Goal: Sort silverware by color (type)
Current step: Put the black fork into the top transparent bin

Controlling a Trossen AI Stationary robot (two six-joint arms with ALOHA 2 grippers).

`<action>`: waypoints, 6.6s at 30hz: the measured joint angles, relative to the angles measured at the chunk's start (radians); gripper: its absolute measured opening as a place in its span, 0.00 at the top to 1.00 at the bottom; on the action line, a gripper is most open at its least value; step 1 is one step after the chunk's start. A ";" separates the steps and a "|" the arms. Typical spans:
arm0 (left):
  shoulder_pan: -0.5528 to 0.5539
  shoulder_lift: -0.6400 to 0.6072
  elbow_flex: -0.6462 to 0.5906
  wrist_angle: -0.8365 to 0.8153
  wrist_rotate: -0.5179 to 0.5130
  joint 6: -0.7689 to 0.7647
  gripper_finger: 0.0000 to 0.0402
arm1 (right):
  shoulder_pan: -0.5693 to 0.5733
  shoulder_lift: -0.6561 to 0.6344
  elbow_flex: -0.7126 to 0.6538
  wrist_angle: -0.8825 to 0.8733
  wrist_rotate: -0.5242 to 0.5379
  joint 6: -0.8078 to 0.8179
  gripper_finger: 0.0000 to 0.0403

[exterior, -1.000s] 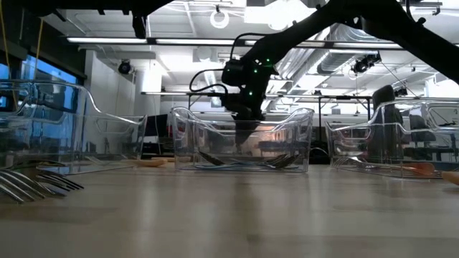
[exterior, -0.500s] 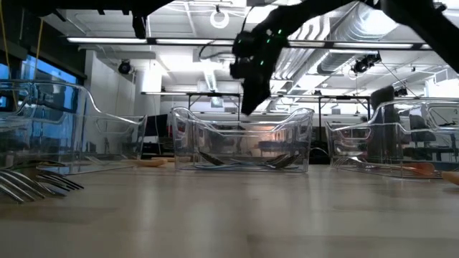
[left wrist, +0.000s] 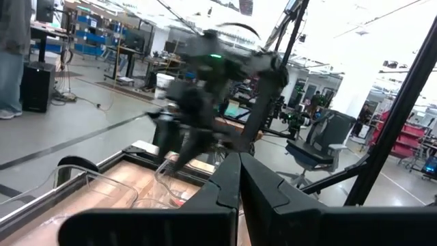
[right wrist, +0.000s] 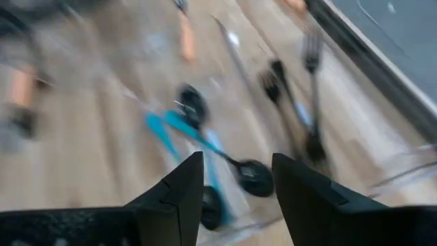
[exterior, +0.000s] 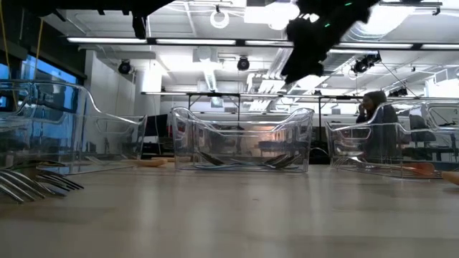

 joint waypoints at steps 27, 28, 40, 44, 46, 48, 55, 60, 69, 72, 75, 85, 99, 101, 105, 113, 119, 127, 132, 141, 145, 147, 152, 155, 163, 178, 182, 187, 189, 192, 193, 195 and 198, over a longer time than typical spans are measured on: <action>0.000 0.000 0.000 -0.004 -0.008 0.077 1.00 | 0.290 -0.379 -0.506 0.897 0.012 0.068 0.61; 0.000 0.000 0.000 -0.005 -0.008 0.077 1.00 | 0.290 -0.379 -0.506 0.897 0.012 0.068 0.61; 0.000 0.000 0.000 -0.005 -0.012 0.079 1.00 | 0.290 -0.379 -0.505 0.897 0.011 0.094 0.64; 0.000 0.000 0.000 -0.005 -0.012 0.079 1.00 | 0.290 -0.379 -0.504 0.897 0.011 0.097 0.64; 0.000 0.000 0.000 -0.005 -0.012 0.079 1.00 | 0.290 -0.379 -0.504 0.897 0.012 0.153 0.64; 0.000 0.000 0.000 -0.005 -0.013 0.079 1.00 | 0.290 -0.379 -0.504 0.894 0.022 0.245 0.64; 0.000 0.000 0.000 -0.005 -0.019 0.078 1.00 | 0.378 -0.378 -0.503 0.843 -0.014 0.601 0.64; 0.000 0.000 0.000 -0.004 -0.029 0.078 1.00 | 0.568 -0.378 -0.397 0.507 -0.036 0.725 0.64; 0.000 0.000 0.000 -0.015 -0.035 0.095 1.00 | 0.871 -0.250 -0.293 -0.047 -0.034 1.532 0.64; 0.000 0.000 0.000 -0.030 -0.036 0.102 1.00 | 0.947 -0.180 -0.335 -0.060 -0.039 1.734 0.64; 0.000 0.000 0.000 -0.039 -0.036 0.103 1.00 | 1.008 -0.104 -0.359 -0.049 -0.061 1.868 0.64; 0.000 0.000 0.000 -0.050 -0.037 0.105 1.00 | 1.048 0.078 -0.364 -0.013 0.016 2.094 0.64; 0.000 0.000 0.000 -0.057 -0.037 0.104 1.00 | 1.047 0.187 -0.362 -0.009 0.013 2.133 0.70; 0.000 0.000 0.000 -0.058 -0.037 0.104 1.00 | 1.047 0.188 -0.362 -0.007 0.015 2.133 0.74; 0.000 0.000 0.000 -0.057 -0.037 0.104 1.00 | 1.047 0.188 -0.362 -0.012 0.021 2.133 0.83; 0.000 0.000 0.000 -0.057 -0.037 0.104 1.00 | 1.047 0.180 -0.363 0.003 0.028 2.076 0.92; 0.000 0.000 0.000 -0.057 -0.037 0.104 1.00 | 1.048 0.126 -0.322 -0.119 0.069 2.050 0.90; 0.000 0.000 0.000 -0.057 -0.043 0.104 1.00 | 1.048 0.095 -0.326 -0.203 0.081 2.058 0.82; 0.000 0.000 0.000 -0.057 -0.044 0.104 1.00 | 1.047 0.101 -0.326 -0.220 0.102 2.097 0.73; 0.000 0.000 0.000 -0.057 -0.045 0.104 1.00 | 1.048 0.150 -0.326 -0.193 0.064 2.138 0.70; 0.000 0.000 0.000 -0.057 -0.051 0.113 1.00 | 1.048 0.174 -0.326 -0.193 0.061 2.138 0.70; 0.000 0.000 0.000 -0.056 -0.059 0.120 1.00 | 1.048 0.190 -0.325 -0.195 0.057 2.146 0.70; 0.000 0.000 0.000 -0.056 -0.061 0.121 1.00 | 1.048 0.209 -0.325 -0.197 0.057 2.159 0.70; 0.000 0.000 0.000 -0.056 -0.062 0.133 1.00 | 1.047 0.210 -0.325 -0.198 0.065 2.159 0.70; 0.000 0.000 0.000 -0.056 -0.088 0.146 1.00 | 1.047 0.211 -0.324 -0.237 0.081 2.163 0.86; 0.000 0.000 0.000 -0.056 -0.089 0.157 1.00 | 1.047 0.211 -0.324 -0.246 0.099 2.155 0.99; 0.000 0.000 0.000 -0.056 -0.089 0.156 1.00 | 1.047 0.211 -0.324 -0.233 0.104 2.151 1.00; 0.000 0.000 0.000 -0.056 -0.089 0.156 1.00 | 1.051 0.197 -0.324 -0.193 0.110 2.131 1.00; 0.000 0.000 0.000 -0.056 -0.089 0.156 1.00 | 1.061 0.176 -0.324 -0.190 0.126 2.129 1.00; 0.000 0.000 0.000 -0.056 -0.089 0.156 1.00 | 1.077 0.128 -0.324 -0.191 0.159 2.114 1.00; 0.000 0.000 0.000 -0.056 -0.089 0.156 1.00 | 1.083 0.108 -0.324 -0.191 0.169 2.094 1.00; 0.000 0.000 0.000 -0.056 -0.089 0.157 1.00 | 1.093 0.061 -0.324 -0.191 0.176 2.029 1.00; 0.001 0.000 0.000 -0.056 -0.089 0.157 1.00 | 1.107 -0.027 -0.324 -0.188 0.181 1.904 1.00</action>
